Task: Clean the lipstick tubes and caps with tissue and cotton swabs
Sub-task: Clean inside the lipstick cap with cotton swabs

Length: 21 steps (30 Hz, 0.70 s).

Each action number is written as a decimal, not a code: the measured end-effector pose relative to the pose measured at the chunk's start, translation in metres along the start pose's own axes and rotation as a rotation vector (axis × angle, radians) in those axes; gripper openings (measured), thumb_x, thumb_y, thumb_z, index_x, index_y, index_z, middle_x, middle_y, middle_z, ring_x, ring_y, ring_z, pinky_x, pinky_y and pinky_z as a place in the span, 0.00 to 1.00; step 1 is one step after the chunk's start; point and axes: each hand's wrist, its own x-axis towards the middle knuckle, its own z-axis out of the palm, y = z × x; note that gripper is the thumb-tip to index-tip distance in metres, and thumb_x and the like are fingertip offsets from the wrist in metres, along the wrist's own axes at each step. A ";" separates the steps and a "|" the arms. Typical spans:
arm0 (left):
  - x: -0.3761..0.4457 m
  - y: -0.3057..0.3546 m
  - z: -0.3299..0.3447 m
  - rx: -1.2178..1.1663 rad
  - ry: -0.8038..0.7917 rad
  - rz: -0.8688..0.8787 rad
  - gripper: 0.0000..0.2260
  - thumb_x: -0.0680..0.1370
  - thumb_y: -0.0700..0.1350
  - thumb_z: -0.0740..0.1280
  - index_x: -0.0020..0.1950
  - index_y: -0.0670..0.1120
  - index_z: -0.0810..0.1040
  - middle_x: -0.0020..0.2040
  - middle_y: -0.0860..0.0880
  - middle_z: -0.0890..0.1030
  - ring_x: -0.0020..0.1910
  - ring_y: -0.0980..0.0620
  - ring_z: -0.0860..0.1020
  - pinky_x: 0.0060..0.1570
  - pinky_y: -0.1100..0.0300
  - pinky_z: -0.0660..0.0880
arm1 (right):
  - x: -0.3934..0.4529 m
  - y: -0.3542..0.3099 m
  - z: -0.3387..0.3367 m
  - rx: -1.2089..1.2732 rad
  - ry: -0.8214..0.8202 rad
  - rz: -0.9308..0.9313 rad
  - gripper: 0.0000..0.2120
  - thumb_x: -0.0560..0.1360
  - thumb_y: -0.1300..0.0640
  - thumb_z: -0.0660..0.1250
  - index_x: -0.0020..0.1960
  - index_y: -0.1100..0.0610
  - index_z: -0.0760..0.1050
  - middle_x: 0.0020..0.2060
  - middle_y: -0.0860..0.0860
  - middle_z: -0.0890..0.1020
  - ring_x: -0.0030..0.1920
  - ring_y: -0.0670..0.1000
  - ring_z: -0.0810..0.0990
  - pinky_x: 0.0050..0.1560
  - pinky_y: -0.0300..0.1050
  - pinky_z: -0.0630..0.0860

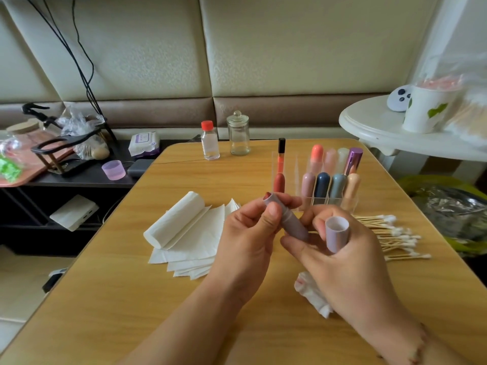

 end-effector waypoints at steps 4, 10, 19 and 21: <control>0.000 0.001 -0.002 -0.008 0.026 -0.037 0.16 0.72 0.55 0.74 0.51 0.44 0.83 0.54 0.42 0.80 0.52 0.38 0.75 0.52 0.42 0.74 | 0.004 0.008 0.001 0.359 -0.138 0.242 0.12 0.76 0.51 0.68 0.43 0.60 0.80 0.40 0.58 0.86 0.43 0.62 0.86 0.40 0.62 0.82; 0.001 0.000 0.002 0.056 0.070 -0.004 0.18 0.69 0.57 0.76 0.50 0.44 0.84 0.52 0.42 0.82 0.55 0.40 0.77 0.55 0.52 0.73 | 0.007 0.006 -0.003 0.152 -0.021 0.130 0.11 0.71 0.62 0.75 0.35 0.48 0.79 0.38 0.53 0.87 0.40 0.54 0.87 0.42 0.57 0.83; -0.005 0.000 0.008 0.111 -0.114 -0.011 0.20 0.82 0.51 0.56 0.61 0.35 0.75 0.53 0.33 0.81 0.52 0.37 0.80 0.54 0.43 0.74 | 0.005 0.004 0.000 0.157 -0.001 0.082 0.09 0.65 0.46 0.76 0.34 0.47 0.77 0.34 0.51 0.86 0.38 0.53 0.87 0.42 0.56 0.84; -0.004 -0.002 0.008 0.198 -0.043 0.014 0.19 0.83 0.50 0.57 0.58 0.35 0.76 0.51 0.36 0.82 0.51 0.37 0.81 0.53 0.44 0.75 | 0.008 0.011 -0.005 0.103 -0.048 0.046 0.15 0.70 0.39 0.75 0.37 0.49 0.80 0.33 0.52 0.84 0.38 0.52 0.85 0.43 0.54 0.83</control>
